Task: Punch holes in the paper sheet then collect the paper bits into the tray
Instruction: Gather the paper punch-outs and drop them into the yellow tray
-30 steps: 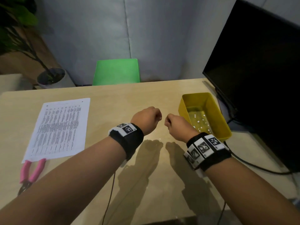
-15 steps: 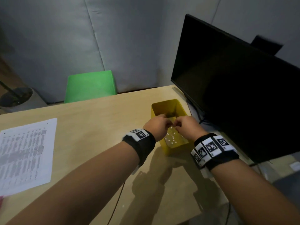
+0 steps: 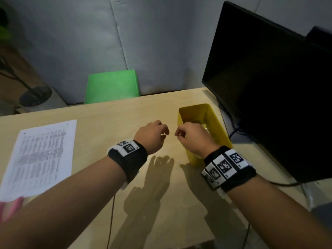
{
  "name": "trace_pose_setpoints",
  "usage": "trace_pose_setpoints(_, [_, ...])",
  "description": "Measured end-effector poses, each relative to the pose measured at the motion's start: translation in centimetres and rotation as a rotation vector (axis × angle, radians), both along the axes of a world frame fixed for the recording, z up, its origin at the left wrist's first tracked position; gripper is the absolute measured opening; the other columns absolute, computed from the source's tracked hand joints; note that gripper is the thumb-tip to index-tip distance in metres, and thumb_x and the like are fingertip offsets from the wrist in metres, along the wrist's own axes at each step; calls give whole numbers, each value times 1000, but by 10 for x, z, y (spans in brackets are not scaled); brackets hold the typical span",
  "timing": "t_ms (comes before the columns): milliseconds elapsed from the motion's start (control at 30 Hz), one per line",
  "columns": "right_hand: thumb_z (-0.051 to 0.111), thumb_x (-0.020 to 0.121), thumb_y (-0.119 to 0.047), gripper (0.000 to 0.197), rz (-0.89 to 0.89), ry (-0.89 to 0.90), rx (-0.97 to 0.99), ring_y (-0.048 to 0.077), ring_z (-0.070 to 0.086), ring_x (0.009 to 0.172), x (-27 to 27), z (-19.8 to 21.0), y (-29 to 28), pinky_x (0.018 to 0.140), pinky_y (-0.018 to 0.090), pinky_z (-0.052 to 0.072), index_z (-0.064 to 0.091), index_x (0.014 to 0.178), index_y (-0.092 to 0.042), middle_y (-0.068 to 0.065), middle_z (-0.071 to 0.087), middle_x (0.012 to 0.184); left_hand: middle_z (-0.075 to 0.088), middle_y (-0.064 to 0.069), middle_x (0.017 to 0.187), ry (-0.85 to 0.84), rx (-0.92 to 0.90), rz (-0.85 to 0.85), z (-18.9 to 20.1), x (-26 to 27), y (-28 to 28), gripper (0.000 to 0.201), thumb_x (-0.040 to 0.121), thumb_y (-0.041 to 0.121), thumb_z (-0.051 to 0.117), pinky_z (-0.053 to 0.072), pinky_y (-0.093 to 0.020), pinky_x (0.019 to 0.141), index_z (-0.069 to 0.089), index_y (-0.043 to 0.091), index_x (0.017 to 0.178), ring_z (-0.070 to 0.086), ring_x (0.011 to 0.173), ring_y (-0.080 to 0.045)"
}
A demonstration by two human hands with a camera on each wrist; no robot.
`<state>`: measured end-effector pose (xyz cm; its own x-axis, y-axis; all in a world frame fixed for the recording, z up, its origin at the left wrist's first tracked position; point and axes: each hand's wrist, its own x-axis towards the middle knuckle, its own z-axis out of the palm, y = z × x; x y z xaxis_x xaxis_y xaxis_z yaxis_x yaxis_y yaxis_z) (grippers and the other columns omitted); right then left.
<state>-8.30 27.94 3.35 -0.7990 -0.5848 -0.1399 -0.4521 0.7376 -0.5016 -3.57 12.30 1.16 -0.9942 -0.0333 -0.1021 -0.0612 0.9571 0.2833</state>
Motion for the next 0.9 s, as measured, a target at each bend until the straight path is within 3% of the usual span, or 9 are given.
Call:
trace_pose_setpoints(133, [53, 93, -13, 22, 179, -99, 187, 22, 61, 100, 20, -31, -36, 88, 32, 51, 68, 109, -17, 5, 66, 112, 56, 1, 120, -126, -61, 67, -8, 35, -38, 24, 95, 22, 47, 47, -34, 77, 61, 25, 115, 58, 102, -22])
trace_pose_setpoints(267, [51, 92, -11, 35, 188, -189, 317, 24, 59, 111, 32, -68, -47, 94, 32, 47, 61, 124, -18, 6, 63, 124, 54, 2, 122, -208, -67, 119, -23, 65, -57, 27, 95, 21, 46, 46, -33, 79, 61, 27, 116, 57, 106, -22])
trace_pose_setpoints(367, [46, 93, -6, 37, 211, -176, 397, 28, 60, 110, 35, -86, -45, 94, 34, 49, 63, 123, -18, 9, 61, 124, 55, 3, 121, -245, -55, 142, -33, 82, -64, 27, 94, 21, 48, 48, -34, 81, 62, 28, 115, 57, 106, -21])
trace_pose_setpoints(500, [41, 96, -15, 34, 244, -108, 446, 32, 59, 95, 39, -99, -43, 85, 38, 51, 61, 123, -22, 11, 50, 112, 55, 3, 120, -255, -47, 151, -42, 98, -68, 27, 92, 21, 50, 48, -33, 81, 62, 29, 114, 58, 105, -21])
trace_pose_setpoints(667, [38, 100, -23, 34, 203, -102, 480, 34, 57, 107, 41, -104, -48, 93, 39, 48, 58, 126, -14, 12, 47, 119, 55, 3, 120, -240, -36, 131, -47, 104, -69, 26, 93, 23, 48, 48, -33, 81, 63, 29, 114, 57, 105, -21])
trace_pose_setpoints(767, [50, 96, -28, 28, 142, -91, 450, 30, 59, 103, 48, -106, -51, 84, 36, 49, 61, 115, -11, 9, 51, 114, 56, 3, 118, -243, -21, 88, -50, 110, -64, 25, 91, 25, 50, 47, -34, 81, 62, 28, 113, 57, 105, -21])
trace_pose_setpoints(900, [60, 88, -29, 20, 54, -1, 352, 19, 60, 80, 60, -114, -51, 68, 29, 47, 60, 101, -13, -1, 60, 89, 58, 4, 113, -293, 0, -68, -53, 124, -52, 23, 87, 37, 56, 46, -34, 78, 64, 29, 107, 57, 103, -20])
